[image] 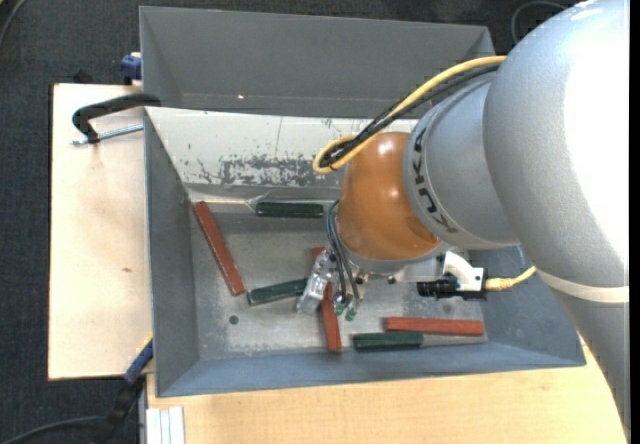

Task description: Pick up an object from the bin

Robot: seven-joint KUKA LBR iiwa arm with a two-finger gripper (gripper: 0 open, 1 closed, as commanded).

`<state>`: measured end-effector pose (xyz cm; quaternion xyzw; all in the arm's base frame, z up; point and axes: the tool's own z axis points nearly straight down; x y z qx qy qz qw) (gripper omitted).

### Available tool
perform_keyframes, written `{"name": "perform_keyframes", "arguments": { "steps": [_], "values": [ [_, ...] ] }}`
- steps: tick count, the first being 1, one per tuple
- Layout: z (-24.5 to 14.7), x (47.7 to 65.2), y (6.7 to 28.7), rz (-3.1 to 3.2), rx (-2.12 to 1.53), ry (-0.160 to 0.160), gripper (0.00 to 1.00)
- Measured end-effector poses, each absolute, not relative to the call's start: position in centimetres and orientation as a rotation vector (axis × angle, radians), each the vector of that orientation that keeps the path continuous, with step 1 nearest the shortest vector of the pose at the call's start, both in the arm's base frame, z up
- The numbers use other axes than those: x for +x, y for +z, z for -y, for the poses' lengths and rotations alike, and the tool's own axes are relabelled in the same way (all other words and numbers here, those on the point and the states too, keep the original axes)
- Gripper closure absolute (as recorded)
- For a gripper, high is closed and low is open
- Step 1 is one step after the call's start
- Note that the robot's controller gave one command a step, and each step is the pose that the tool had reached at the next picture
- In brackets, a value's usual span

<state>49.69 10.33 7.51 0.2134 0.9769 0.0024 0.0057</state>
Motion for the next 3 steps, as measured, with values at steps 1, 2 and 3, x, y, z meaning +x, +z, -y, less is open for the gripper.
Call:
{"name": "perform_keyframes", "arguments": {
  "steps": [1,2,3],
  "values": [
    [-20.2,51.5,7.2,-3.053,0.718,0.004,1.0],
    [-20.0,51.4,7.1,-3.055,0.725,0.003,0.0],
    [-18.5,56.1,14.4,-3.127,0.089,0.006,0.0]
  ]
}}
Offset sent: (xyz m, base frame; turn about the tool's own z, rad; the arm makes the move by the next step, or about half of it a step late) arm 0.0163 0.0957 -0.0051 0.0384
